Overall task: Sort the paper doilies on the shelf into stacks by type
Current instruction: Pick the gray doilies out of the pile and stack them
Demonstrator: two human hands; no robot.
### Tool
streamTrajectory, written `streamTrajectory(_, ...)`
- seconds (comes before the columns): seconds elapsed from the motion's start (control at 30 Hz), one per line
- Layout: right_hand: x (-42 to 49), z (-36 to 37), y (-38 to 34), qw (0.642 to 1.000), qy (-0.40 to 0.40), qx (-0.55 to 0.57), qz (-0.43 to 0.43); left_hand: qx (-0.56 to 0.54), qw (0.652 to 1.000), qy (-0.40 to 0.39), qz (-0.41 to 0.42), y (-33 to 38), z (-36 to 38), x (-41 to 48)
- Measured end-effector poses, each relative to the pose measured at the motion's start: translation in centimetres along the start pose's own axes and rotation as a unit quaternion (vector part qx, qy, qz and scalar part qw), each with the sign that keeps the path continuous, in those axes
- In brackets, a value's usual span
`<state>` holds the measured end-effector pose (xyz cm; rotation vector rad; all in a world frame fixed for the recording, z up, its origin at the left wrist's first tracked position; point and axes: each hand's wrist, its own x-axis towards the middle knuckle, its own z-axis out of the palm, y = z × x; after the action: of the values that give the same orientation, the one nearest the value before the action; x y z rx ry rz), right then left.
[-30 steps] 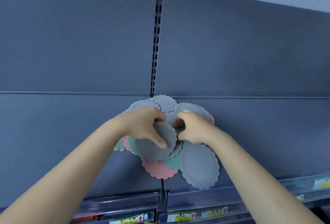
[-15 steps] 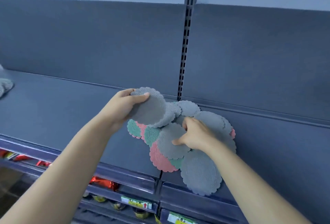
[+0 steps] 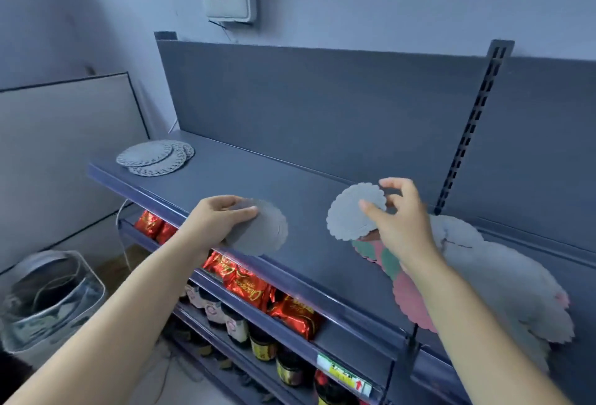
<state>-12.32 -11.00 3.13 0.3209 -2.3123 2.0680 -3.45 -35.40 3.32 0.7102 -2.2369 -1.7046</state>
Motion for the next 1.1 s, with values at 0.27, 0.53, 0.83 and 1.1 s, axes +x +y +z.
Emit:
streamTrajectory(0.27, 0.0, 18.6, 0.8, 0.985, -0.075, 0.098, 0.119, -0.083, 0.995, 0.032, -0.05, -6.1, -14.6, 5.9)
streamTrajectory(0.53, 4.8, 25.2, 2.6, 0.98, -0.032, 0.097, 0.171, -0.172, 0.983, -0.014, -0.065, -7.0, -18.4, 17.4)
streamTrajectory(0.83, 14.4, 28.3, 3.7, 0.979, -0.002, 0.103, 0.178, 0.006, 0.999, -0.049, -0.005, -7.7, -14.6, 30.6)
streamTrajectory(1.1, 19.1, 32.5, 4.2, 0.981, 0.012, 0.126, 0.15, 0.244, 0.956, -0.045, 0.157, -7.0, -12.7, 38.3)
